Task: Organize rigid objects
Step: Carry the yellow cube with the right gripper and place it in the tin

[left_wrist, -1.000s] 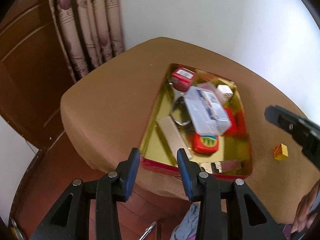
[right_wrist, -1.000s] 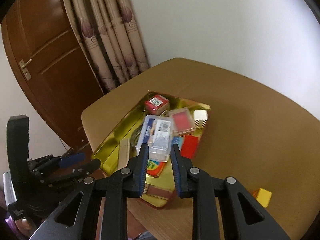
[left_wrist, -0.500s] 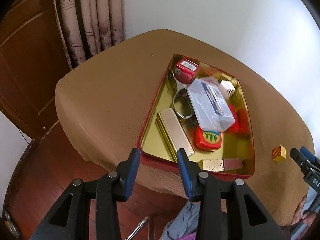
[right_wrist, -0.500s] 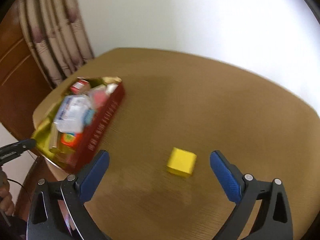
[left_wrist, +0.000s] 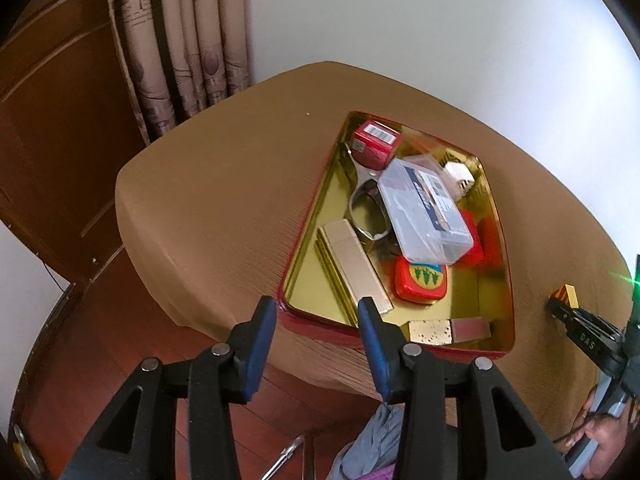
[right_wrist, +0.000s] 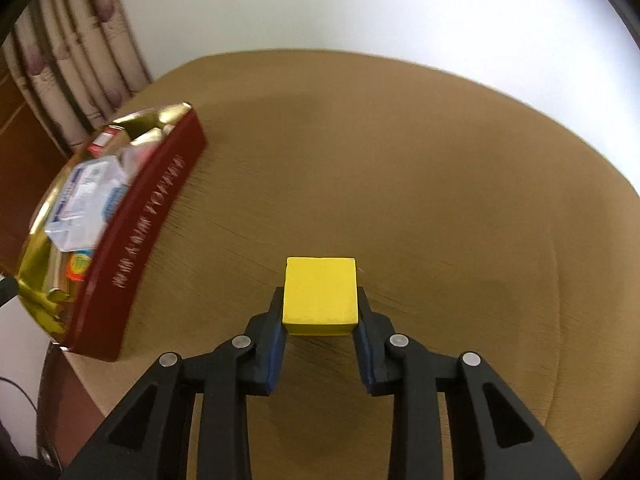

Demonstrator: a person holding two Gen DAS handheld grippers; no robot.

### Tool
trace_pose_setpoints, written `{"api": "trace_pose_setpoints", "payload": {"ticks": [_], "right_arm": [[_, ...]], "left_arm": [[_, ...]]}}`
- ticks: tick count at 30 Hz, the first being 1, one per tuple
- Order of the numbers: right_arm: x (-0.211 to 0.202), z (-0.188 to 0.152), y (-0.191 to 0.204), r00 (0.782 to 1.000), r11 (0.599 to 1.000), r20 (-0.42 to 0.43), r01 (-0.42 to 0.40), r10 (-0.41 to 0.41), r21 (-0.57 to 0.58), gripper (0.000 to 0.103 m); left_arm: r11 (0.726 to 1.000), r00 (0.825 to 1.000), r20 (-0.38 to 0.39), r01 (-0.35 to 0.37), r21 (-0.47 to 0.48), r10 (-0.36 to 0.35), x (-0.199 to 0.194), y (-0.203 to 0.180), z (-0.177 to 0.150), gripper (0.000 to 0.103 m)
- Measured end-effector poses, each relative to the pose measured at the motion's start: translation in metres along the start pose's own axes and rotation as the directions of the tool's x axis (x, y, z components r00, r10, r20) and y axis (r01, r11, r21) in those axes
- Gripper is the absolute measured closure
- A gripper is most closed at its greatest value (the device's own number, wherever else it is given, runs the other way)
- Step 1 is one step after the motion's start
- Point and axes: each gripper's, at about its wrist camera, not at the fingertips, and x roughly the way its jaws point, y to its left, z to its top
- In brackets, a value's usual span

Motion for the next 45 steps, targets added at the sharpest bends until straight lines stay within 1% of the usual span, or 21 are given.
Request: {"api": "trace_pose_setpoints", "payload": {"ticks": [2, 3, 6, 10, 11, 15, 20, 22, 25, 30, 32, 33, 34, 35, 37, 39, 41, 42, 43, 45], "right_arm": [[-0.011, 0.005, 0.007, 0.999, 0.999, 0.012, -0.053, 0.053, -0.004, 0.075], [-0.018, 0.009, 0.013, 0.995, 0.996, 0.02, -0.094, 0.094, -0.006, 0.075], [-0.037, 0.026, 0.046, 0.976, 0.975, 0.033, -0.214, 0.217, -0.057, 0.075], [-0.042, 0.043, 0.1, 0.947, 0.938, -0.001, -0.318, 0.321, -0.139, 0.075], [-0.04, 0.045, 0.114, 0.943, 0.93, -0.018, -0.331, 0.332, -0.164, 0.075], [-0.032, 0.033, 0.146, 0.941, 0.916, -0.078, -0.338, 0.329, -0.217, 0.075], [-0.017, 0.018, 0.155, 0.951, 0.922, -0.104, -0.309, 0.293, -0.233, 0.075], [-0.007, 0.019, 0.162, 0.957, 0.927, -0.104, -0.29, 0.272, -0.237, 0.075], [-0.003, 0.019, 0.167, 0.96, 0.928, -0.099, -0.278, 0.261, -0.247, 0.075], [-0.001, 0.021, 0.177, 0.971, 0.934, -0.056, -0.237, 0.231, -0.268, 0.072], [-0.006, 0.022, 0.173, 0.971, 0.936, -0.037, -0.239, 0.237, -0.259, 0.069], [-0.011, 0.022, 0.171, 0.971, 0.939, -0.019, -0.234, 0.237, -0.252, 0.063], [-0.017, 0.021, 0.17, 0.971, 0.942, 0.003, -0.229, 0.237, -0.246, 0.054], [-0.022, 0.022, 0.169, 0.971, 0.944, 0.023, -0.225, 0.238, -0.243, 0.048], [-0.038, 0.021, 0.167, 0.971, 0.951, 0.092, -0.192, 0.219, -0.243, 0.023], [-0.053, 0.02, 0.167, 0.969, 0.957, 0.157, -0.149, 0.192, -0.249, 0.015], [-0.071, 0.018, 0.166, 0.961, 0.963, 0.229, -0.092, 0.153, -0.253, 0.01], [-0.076, 0.017, 0.167, 0.958, 0.966, 0.254, -0.07, 0.135, -0.251, 0.002], [-0.084, 0.016, 0.166, 0.951, 0.968, 0.281, -0.058, 0.128, -0.245, 0.0], [-0.099, 0.011, 0.161, 0.935, 0.973, 0.328, -0.065, 0.137, -0.222, 0.0]], "left_arm": [[1.0, 1.0, 0.013, -0.018, -0.009, 0.019, -0.003, 0.004, 0.002, 0.06], [0.999, 0.999, 0.021, -0.038, -0.012, 0.039, -0.004, 0.006, 0.003, 0.06], [0.997, 0.996, 0.045, -0.073, -0.013, 0.074, -0.009, 0.009, 0.005, 0.06], [0.998, 0.997, 0.033, -0.063, -0.015, 0.064, -0.006, 0.01, 0.006, 0.06], [0.998, 0.998, 0.028, -0.062, -0.014, 0.062, -0.005, 0.011, 0.006, 0.06], [0.998, 0.998, 0.025, -0.061, -0.007, 0.061, -0.001, 0.012, 0.006, 0.06], [0.998, 0.998, 0.008, -0.061, -0.004, 0.061, 0.005, 0.014, 0.007, 0.06], [0.998, 0.998, 0.003, -0.056, -0.007, 0.056, 0.006, 0.015, 0.006, 0.06], [0.998, 0.998, 0.004, -0.055, -0.006, 0.055, 0.007, 0.015, 0.006, 0.06], [0.998, 0.998, 0.003, -0.055, -0.004, 0.055, 0.008, 0.016, 0.006, 0.059], [0.999, 0.999, 0.002, -0.054, -0.005, 0.054, 0.009, 0.016, 0.007, 0.058], [0.999, 0.999, 0.002, -0.052, -0.005, 0.052, 0.009, 0.017, 0.007, 0.058], [0.999, 0.999, 0.001, -0.049, -0.003, 0.049, 0.008, 0.017, 0.007, 0.058], [0.999, 0.999, 0.001, -0.045, -0.003, 0.045, 0.008, 0.017, 0.007, 0.058], [0.999, 0.999, 0.003, -0.035, 0.0, 0.035, 0.007, 0.016, 0.007, 0.058], [1.0, 1.0, 0.016, -0.019, 0.005, 0.019, 0.003, 0.014, 0.007, 0.058], [1.0, 0.999, 0.04, -0.016, 0.013, 0.015, -0.003, 0.011, 0.007, 0.058], [1.0, 0.998, 0.06, -0.008, 0.023, 0.007, -0.007, 0.008, 0.006, 0.057], [0.999, 0.997, 0.077, -0.004, 0.033, 0.001, -0.011, 0.005, 0.005, 0.055], [0.998, 0.993, 0.118, -0.01, 0.056, 0.003, -0.02, -0.002, 0.003, 0.051]]}}
